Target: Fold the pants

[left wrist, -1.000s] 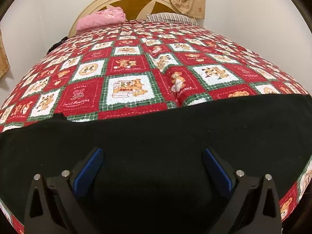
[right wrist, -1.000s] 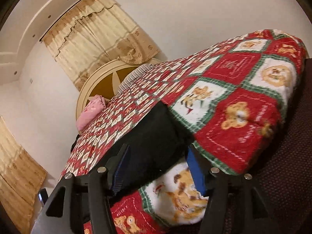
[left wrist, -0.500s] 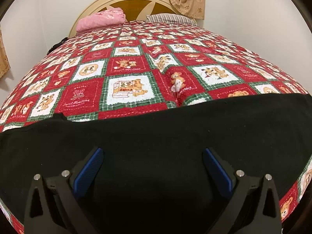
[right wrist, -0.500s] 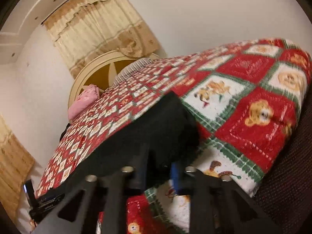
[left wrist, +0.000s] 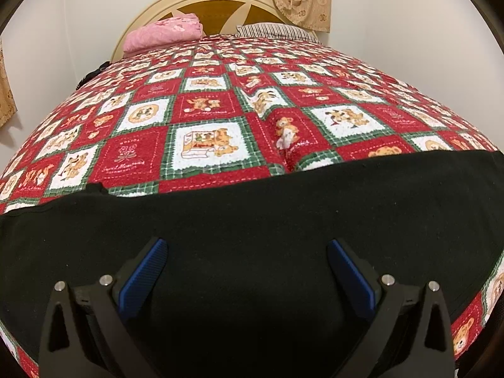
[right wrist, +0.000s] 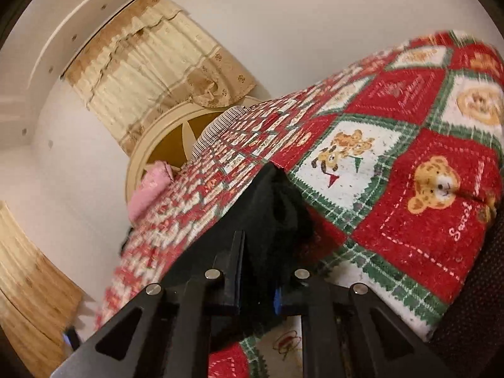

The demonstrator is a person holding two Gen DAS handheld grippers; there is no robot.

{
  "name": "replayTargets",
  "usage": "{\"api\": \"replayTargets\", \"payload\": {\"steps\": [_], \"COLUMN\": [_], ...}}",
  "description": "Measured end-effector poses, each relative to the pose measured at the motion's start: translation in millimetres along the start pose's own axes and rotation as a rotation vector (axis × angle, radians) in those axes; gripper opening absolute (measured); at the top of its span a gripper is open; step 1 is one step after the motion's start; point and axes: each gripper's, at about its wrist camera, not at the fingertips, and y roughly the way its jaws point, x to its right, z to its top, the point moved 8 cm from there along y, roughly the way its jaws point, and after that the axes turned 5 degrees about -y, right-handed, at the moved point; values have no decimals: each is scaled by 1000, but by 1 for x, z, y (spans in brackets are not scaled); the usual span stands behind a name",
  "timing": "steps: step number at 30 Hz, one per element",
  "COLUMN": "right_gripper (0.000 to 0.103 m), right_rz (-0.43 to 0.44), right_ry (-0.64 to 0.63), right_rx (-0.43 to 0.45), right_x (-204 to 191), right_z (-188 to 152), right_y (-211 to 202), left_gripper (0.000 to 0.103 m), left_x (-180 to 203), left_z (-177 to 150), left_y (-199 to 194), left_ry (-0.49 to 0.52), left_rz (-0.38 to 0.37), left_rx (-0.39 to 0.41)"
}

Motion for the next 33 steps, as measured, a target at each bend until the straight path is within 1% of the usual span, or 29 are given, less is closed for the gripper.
{"api": "replayTargets", "payload": {"steps": [2,5,8,10,13,15,17,20,23,28,33], "right_gripper": [15,10,9,8,8,8,8,8,8,8,8], "right_rz": [-36,-44,-44,-68,-131,-163,-158,-125,-115,-111,-98], "right_ry": [-26,-30,-33,-54,-164,-307,-383,-437,-472,-514,-581], "right_rx": [-10,-16,-18,-15,17,65,93,105,105,114,140], "right_x": [-4,-4,-3,-4,-23,-51,-73,-99,-114,-127,-148], "right_z": [0,-2,-2,-3,1,3,2,-3,-9,-14,-20], "right_y": [2,2,0,-2,-9,-19,-25,-28,-26,-27,-33], "left_gripper": [103,103,103,103,103,103,103,103,103,103,103], "left_x": [0,1,1,1,1,1,1,1,1,0,1], "left_z": [0,0,1,1,1,1,1,0,1,0,0], "left_y": [0,-1,-1,-1,-1,-1,-1,-1,-1,-2,-2], "left_ry": [0,-1,-1,-2,-6,-7,-6,-8,-9,-10,-11], "left_rz": [-1,-3,-4,-5,-13,-14,-14,-17,-23,-26,-28], "left_rx": [0,2,5,6,9,9,9,10,11,12,13]}}
